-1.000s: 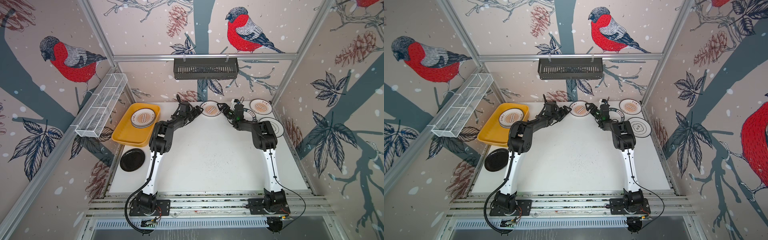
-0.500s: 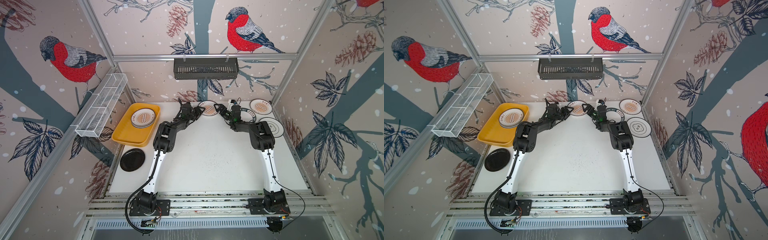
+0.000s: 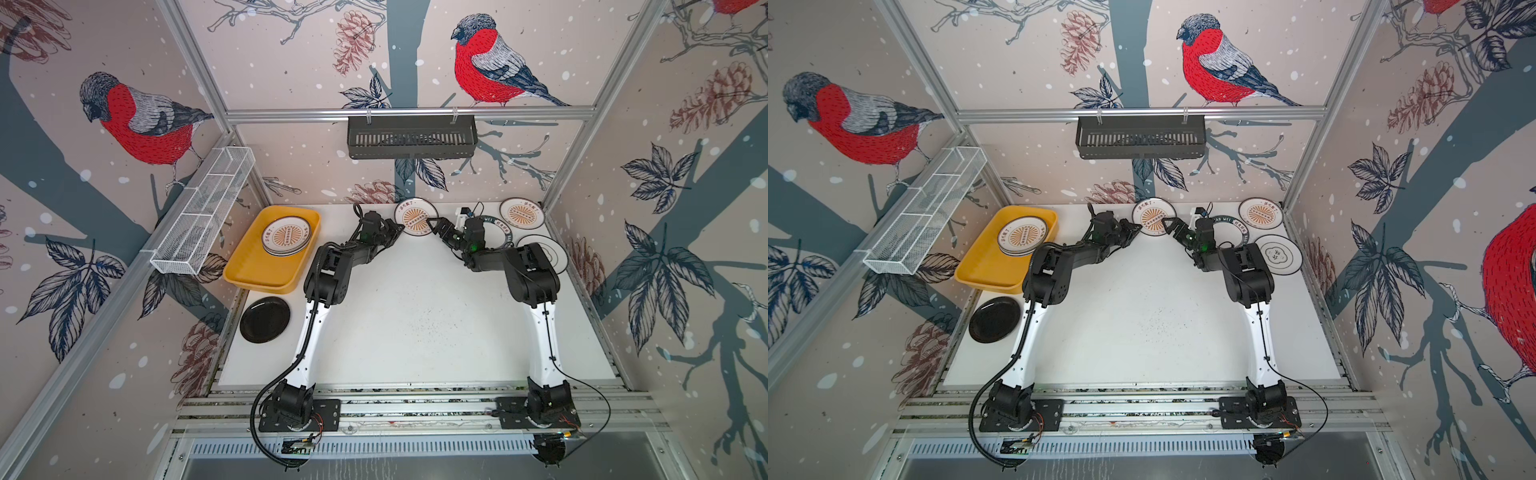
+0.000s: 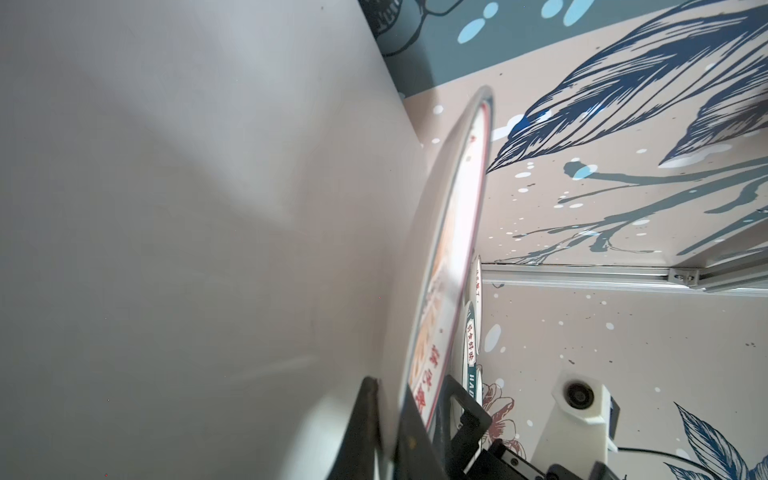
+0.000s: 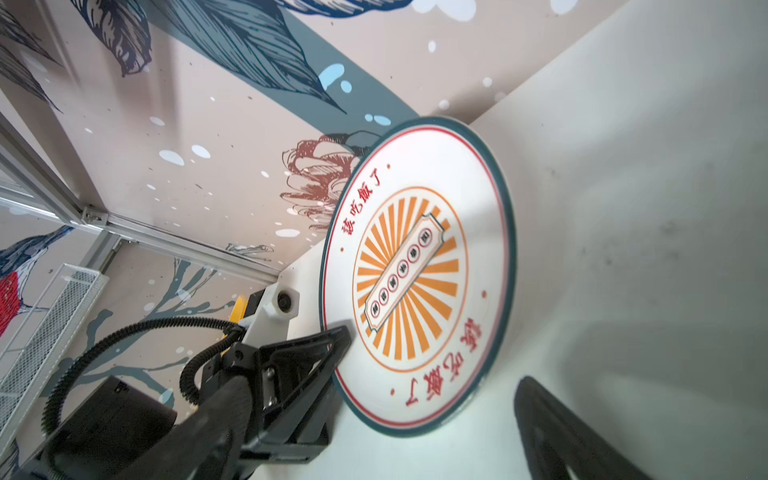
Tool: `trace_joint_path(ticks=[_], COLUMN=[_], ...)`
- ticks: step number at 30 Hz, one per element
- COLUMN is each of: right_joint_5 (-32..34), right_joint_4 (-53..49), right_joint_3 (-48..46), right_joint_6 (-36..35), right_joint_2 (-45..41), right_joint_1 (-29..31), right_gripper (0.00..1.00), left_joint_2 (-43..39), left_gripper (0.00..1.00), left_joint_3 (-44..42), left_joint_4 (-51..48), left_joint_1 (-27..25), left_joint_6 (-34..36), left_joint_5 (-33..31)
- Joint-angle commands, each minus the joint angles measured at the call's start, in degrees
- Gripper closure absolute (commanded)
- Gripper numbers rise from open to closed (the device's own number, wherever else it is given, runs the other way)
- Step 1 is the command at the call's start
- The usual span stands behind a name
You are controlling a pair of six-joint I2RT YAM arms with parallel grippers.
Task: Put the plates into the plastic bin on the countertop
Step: 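Grasp the sunburst plate rim with the left gripper beside the right gripper, then carry the sunburst plate with the left gripper to the bin while right gripper withdraws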
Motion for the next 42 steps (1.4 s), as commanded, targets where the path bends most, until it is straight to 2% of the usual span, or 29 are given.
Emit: trace_joint_path(ticks=[1, 6, 10, 17, 21, 26, 32, 42], right_joint_5=[-0.8, -0.3, 3.3, 16.5, 21.6, 26.4, 33.5, 39.3], right_joint_4=[4.0, 0.7, -3.8, -20.2, -22.7, -21.4, -21.8, -19.8], right_joint_3=[-4.3, -13.9, -22.0, -26.8, -28.6, -31.9, -33.0, -34.9], right_joint_6=[-1.8, -6.2, -9.8, -19.6, -20.4, -22.0, -24.5, -26.0], right_joint_2=[-6.4, -18.7, -30.1, -48.1, -54.9, -61.5, -65.5, -66.6], right_joint_1=[-0.1, 0.6, 3.0, 12.3, 16.2, 21.0, 27.0, 31.8], right_gripper=[0.00, 0.01, 0.00, 0.01, 0.01, 0.01, 0.01, 0.01], left_joint_2=[-2.9, -11.3, -19.5, -36.0, -44.4, -53.4, -61.0, -66.9], left_gripper=[0.94, 0.96, 0.99, 1.00, 1.00, 1.00, 1.00, 1.00], left_joint_3=[-3.5, -14.1, -23.7, -43.1, -51.4, -54.0, -56.2, -57.7], left_joint_4=[-0.6, 5.5, 8.3, 11.9, 10.6, 1.8, -5.6, -10.9], left_joint_1=[0.0, 0.2, 0.9, 4.0, 6.7, 10.2, 16.3, 30.6], left_joint_6=[0.6, 0.8, 1.8, 2.2, 2.5, 6.8, 9.9, 11.8], left_joint_5=[-0.4, 1.1, 2.2, 3.9, 3.7, 2.9, 3.3, 5.5])
